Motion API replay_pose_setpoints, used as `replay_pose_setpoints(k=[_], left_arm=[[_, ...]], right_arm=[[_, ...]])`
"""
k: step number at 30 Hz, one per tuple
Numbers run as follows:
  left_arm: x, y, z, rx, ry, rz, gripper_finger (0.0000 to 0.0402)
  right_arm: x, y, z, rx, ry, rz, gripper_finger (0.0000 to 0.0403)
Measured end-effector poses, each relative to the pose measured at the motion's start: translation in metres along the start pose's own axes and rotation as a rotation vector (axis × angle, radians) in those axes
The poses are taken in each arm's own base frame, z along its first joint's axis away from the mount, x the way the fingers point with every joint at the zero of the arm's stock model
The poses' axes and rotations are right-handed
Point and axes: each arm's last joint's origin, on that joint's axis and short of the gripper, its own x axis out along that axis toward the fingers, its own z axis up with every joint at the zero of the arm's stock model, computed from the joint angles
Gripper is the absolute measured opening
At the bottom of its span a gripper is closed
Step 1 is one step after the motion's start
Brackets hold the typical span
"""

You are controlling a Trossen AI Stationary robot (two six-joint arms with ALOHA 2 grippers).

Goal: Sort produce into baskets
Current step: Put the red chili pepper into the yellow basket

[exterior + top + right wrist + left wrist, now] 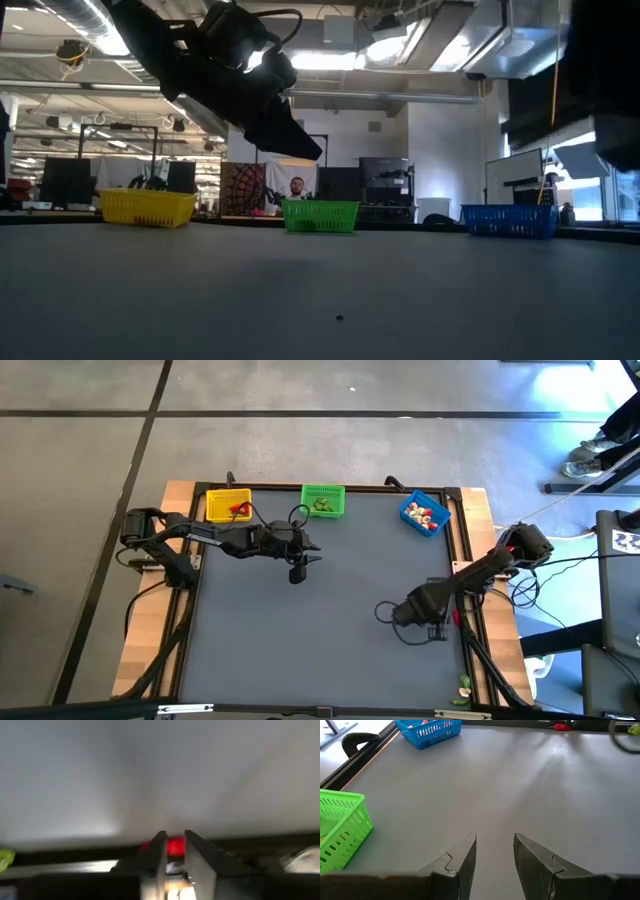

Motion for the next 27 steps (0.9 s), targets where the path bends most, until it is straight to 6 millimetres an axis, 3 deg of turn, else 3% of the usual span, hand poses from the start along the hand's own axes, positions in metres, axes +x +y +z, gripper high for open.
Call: replay_pose_setpoints(k=[5,14,20,27], left_arm=[[0.000,0.000,0.000,-0.009,0.000,0.000,0.0127],[0.000,0.000,0.000,-0.011,0.005,0.000,0.0127],[0.000,0.000,0.000,-0.007,0.004,0.000,0.0127],[0.000,0.000,0.000,0.013,0.005,0.000,0.0127]], right_arm=[[0.019,0.009,-0.014,0.006,0.093,0.026,0.0163],[0.041,0.020,-0.017,0.018,0.108,-0.024,0.0308],[0.054,0.019,-0.018,0.030,0.165,-0.057,0.0354],[0.066,0.015,-0.016,0.038,0.215,-0.094,0.0354]])
